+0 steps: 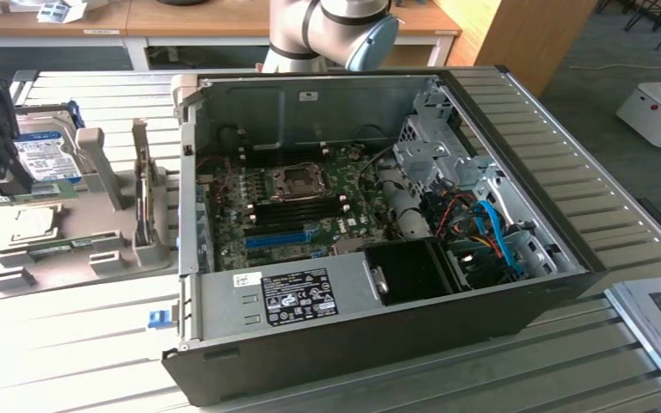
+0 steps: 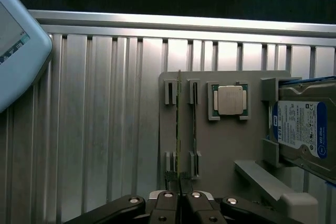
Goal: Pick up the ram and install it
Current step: 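Pick up the ram and move it above insertion slot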
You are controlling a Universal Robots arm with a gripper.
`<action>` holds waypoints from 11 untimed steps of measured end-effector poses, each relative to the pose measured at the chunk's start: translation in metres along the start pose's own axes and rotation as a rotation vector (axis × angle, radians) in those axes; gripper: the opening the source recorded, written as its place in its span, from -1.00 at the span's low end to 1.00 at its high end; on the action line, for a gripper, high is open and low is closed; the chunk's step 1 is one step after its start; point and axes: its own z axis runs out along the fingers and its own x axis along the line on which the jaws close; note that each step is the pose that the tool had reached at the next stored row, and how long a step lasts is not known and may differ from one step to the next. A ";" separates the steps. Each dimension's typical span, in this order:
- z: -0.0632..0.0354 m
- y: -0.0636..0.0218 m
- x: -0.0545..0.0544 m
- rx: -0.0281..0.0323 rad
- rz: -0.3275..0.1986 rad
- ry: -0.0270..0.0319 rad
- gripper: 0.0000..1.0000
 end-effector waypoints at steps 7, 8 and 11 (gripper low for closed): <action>-0.0089 0.0000 0.000 0.0000 0.003 0.0000 -0.76; -0.0101 0.0000 0.000 0.0000 0.004 0.0001 -0.76; -0.0138 0.0000 0.000 0.0002 0.005 0.0000 -0.76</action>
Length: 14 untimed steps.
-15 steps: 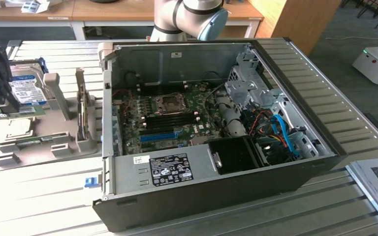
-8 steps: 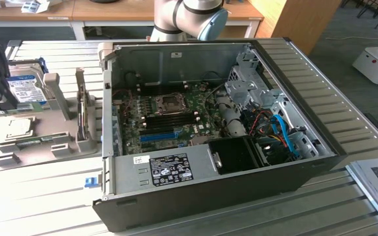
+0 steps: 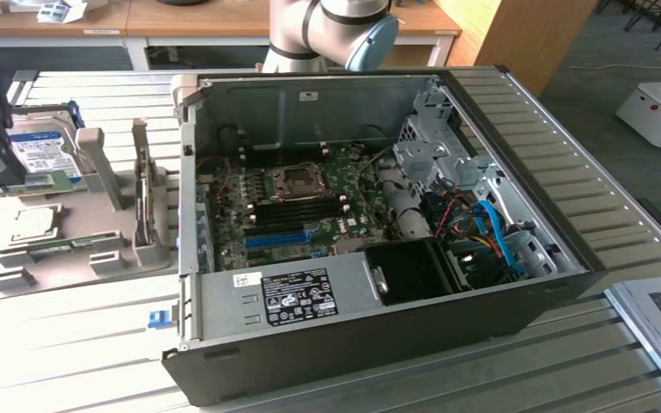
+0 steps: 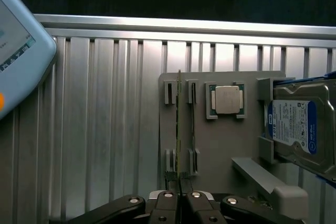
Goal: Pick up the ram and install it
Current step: 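Pick up the ram and move it above insertion slot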
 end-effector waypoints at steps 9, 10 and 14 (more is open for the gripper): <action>-0.0101 0.0000 0.000 -0.0001 0.004 0.0001 -0.76; -0.0110 0.0000 0.000 0.0000 0.004 0.0000 -0.76; -0.0150 0.0000 0.000 0.0000 0.006 0.0000 -0.76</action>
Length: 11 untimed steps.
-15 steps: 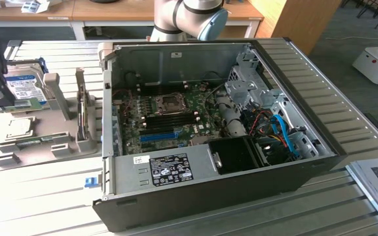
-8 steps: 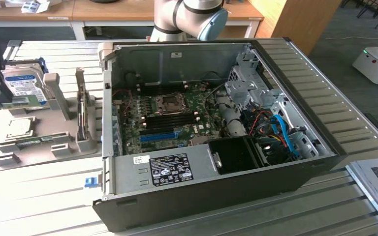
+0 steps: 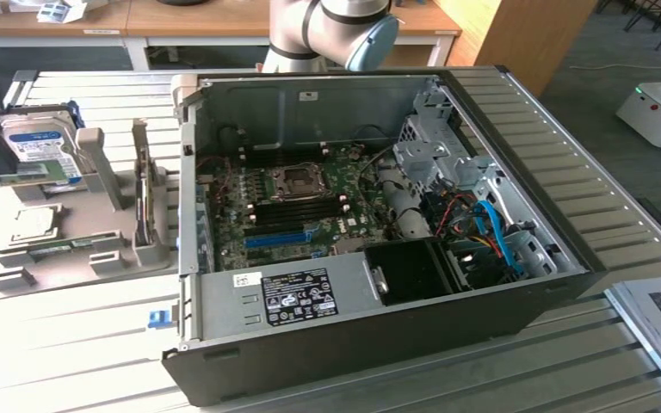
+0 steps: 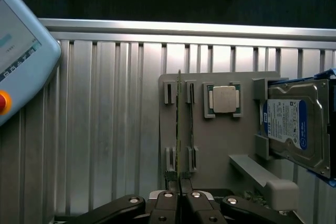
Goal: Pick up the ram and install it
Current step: 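Pick up the ram and move it above insertion slot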
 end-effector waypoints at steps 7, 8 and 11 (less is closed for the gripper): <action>-0.0061 0.0000 0.000 0.0000 0.002 0.0000 -0.76; -0.0063 0.0000 0.000 0.0001 0.002 0.0000 -0.76; -0.0064 0.0000 0.000 0.0000 0.002 0.0000 -0.76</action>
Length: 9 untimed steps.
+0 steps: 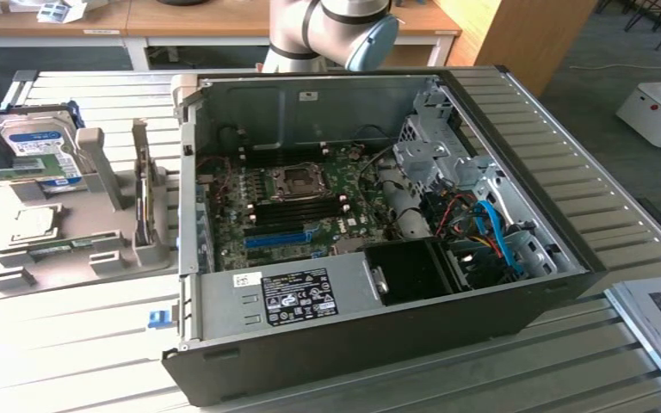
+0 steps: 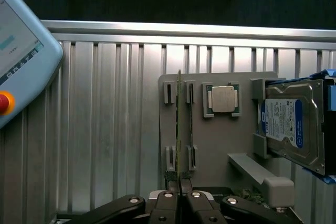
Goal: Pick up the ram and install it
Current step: 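Pick up the ram and move it above insertion slot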
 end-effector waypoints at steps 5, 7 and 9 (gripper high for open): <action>-0.0013 0.0000 0.000 -0.0002 0.000 0.0002 -0.76; -0.0032 0.0000 0.000 -0.0002 0.000 0.0001 -0.76; -0.0044 0.0000 0.000 0.0001 0.000 0.0000 -0.76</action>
